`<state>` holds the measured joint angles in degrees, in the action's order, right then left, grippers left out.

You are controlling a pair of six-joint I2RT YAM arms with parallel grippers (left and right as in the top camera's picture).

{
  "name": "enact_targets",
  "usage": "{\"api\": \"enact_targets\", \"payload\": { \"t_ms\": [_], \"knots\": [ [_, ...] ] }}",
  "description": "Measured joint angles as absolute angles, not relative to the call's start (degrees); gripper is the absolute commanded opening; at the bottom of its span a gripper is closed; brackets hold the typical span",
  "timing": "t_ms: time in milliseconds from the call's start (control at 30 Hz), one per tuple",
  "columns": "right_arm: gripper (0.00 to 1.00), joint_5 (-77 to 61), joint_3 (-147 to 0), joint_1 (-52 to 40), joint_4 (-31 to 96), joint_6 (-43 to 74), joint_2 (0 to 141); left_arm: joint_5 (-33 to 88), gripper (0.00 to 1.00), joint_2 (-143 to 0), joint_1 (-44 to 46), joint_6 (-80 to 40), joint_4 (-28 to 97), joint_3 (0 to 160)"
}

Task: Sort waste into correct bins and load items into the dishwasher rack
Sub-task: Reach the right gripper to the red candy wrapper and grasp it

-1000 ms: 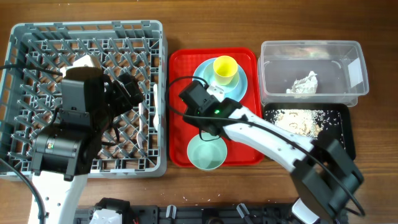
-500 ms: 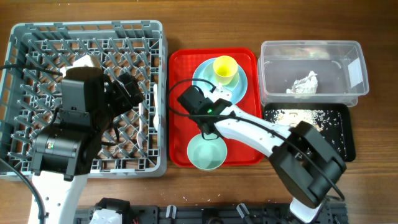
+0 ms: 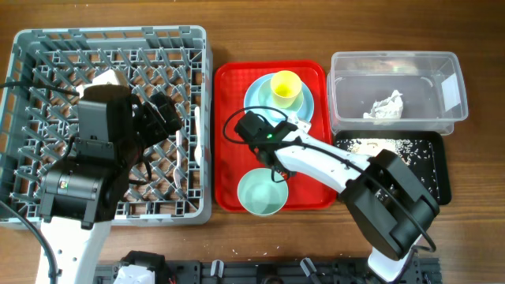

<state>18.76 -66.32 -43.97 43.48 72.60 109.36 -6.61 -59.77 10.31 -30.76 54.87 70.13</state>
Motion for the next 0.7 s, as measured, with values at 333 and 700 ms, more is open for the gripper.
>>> {"api": "enact_targets", "payload": {
  "t_ms": [333, 700],
  "knots": [
    [0.34, 19.66, -67.66, -41.45, 44.18, 60.23, 98.63, -6.59, 1.0, -59.77, 10.31, -30.74, 54.87, 70.13],
    [0.56, 17.56, -64.27, -41.43, 52.73, 80.05, 90.96, -6.61, 1.0, -59.77, 10.31, -30.76, 54.87, 70.13]
  ]
}}
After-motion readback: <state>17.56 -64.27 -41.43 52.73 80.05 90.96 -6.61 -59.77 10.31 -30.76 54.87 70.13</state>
